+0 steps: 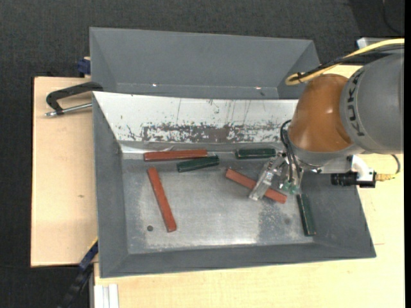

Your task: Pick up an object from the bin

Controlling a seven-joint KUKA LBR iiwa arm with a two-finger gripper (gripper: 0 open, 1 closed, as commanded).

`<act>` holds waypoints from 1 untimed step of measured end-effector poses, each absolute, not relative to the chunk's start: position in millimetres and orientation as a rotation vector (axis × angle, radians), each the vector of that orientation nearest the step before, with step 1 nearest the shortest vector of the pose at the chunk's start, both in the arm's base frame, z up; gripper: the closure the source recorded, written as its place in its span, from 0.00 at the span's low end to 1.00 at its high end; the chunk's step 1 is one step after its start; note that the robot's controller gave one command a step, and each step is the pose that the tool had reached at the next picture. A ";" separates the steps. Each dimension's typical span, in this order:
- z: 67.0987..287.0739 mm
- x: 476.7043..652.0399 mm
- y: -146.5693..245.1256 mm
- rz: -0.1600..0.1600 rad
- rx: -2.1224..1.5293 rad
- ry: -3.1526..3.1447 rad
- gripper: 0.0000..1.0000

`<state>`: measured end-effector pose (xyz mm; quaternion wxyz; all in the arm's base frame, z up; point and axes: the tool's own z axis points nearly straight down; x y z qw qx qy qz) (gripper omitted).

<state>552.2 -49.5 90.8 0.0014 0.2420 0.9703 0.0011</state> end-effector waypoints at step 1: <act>102.7 551.9 -49.3 0.003 0.759 3.047 1.00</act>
Offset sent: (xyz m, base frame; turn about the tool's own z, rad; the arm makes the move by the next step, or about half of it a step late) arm -0.0001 0.0000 0.0697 0.0000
